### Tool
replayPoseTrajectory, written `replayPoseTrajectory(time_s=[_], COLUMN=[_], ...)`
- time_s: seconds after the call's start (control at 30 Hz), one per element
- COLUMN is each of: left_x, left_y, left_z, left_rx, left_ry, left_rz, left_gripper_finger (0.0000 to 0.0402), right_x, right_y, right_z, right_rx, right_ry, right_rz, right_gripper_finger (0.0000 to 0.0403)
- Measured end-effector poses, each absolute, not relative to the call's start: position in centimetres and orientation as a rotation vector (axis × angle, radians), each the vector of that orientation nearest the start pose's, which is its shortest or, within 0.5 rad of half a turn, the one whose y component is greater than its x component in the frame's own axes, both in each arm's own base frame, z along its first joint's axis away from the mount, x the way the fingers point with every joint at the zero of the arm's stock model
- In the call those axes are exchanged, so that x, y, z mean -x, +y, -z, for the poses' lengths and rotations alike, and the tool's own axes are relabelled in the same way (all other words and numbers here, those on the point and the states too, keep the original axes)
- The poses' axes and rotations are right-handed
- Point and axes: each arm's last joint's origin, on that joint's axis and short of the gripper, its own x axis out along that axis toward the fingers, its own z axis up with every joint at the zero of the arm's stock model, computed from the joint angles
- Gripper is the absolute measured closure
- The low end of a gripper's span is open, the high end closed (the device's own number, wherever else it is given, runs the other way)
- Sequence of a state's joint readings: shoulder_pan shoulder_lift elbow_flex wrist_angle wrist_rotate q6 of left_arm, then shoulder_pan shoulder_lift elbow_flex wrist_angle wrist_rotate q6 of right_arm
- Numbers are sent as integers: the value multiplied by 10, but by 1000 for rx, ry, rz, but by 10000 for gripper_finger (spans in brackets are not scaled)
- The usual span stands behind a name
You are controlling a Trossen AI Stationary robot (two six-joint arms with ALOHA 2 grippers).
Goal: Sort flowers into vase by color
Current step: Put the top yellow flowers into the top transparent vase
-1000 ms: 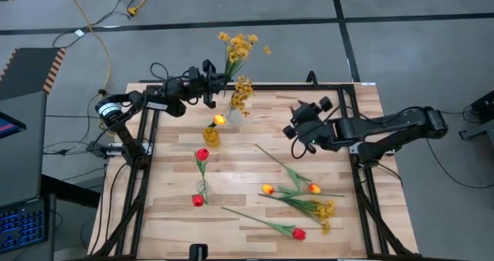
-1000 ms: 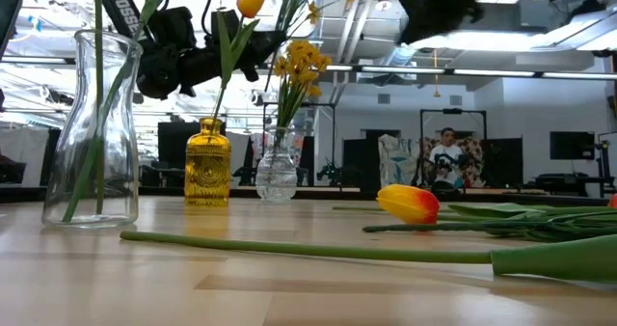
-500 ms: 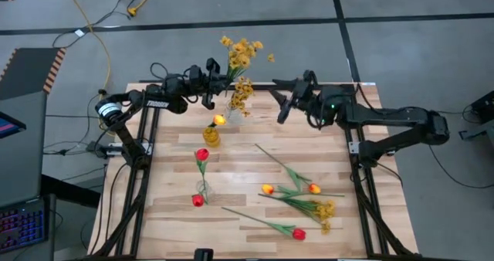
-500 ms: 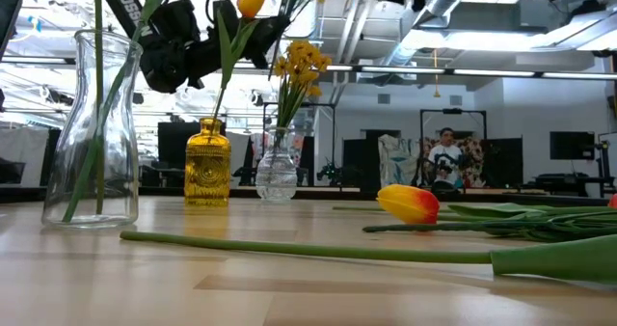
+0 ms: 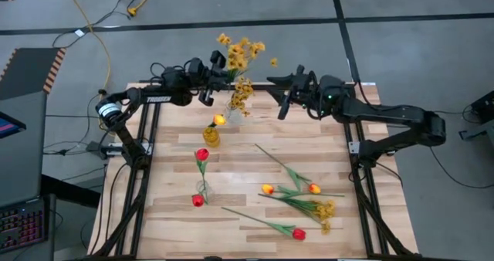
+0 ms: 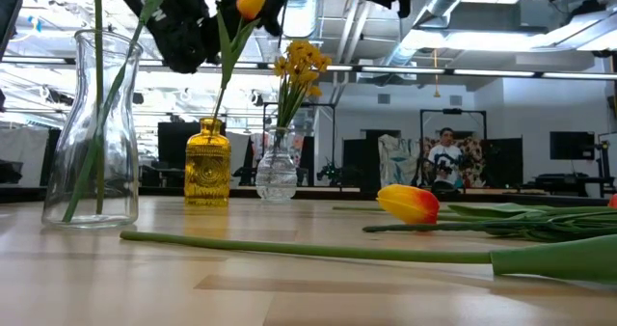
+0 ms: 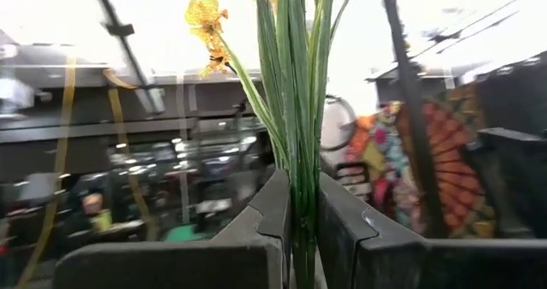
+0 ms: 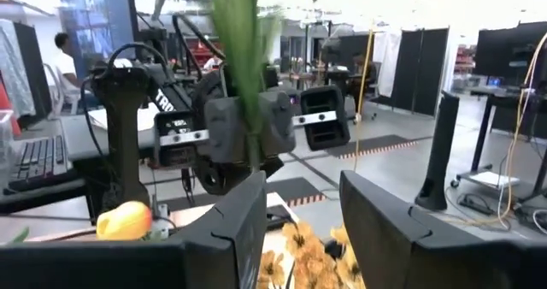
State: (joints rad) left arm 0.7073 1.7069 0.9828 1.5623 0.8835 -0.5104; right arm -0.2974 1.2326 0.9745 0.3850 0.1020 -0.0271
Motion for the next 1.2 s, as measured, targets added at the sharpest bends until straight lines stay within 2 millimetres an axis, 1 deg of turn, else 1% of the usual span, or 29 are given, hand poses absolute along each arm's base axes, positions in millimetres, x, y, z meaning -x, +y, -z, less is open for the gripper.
replayPoseTrajectory(time_s=[0.1,0.2,0.37,0.5,0.67,0.87,1.07,1.13,1.2], left_x=[-277,-286,-302,-314,-327,-338,-347,-349,-349], left_y=[196,190,179,170,161,153,145,144,143], left_z=[-322,-326,-326,-327,-327,-326,-326,-325,-325], left_rx=[-106,-99,-106,-132,-147,-172,-185,-190,-196], left_ry=[-523,-513,-472,-458,-418,-382,-354,-347,-346], left_rz=[360,386,401,391,383,358,328,311,307], left_gripper_finger=[381,381,381,381,381,381,381,381,381], right_x=[-269,-271,-273,-274,-275,-277,-277,-277,-277], right_y=[-85,-84,-79,-74,-65,-57,-57,-57,-57], right_z=[-361,-361,-363,-365,-367,-368,-368,-368,-368], right_rx=[45,51,66,74,156,165,163,163,163], right_ry=[-140,-154,-180,-197,-213,-227,-226,-226,-225], right_rz=[398,359,234,217,193,170,169,169,169], right_gripper_finger=[227,227,227,227,227,227,228,235,250])
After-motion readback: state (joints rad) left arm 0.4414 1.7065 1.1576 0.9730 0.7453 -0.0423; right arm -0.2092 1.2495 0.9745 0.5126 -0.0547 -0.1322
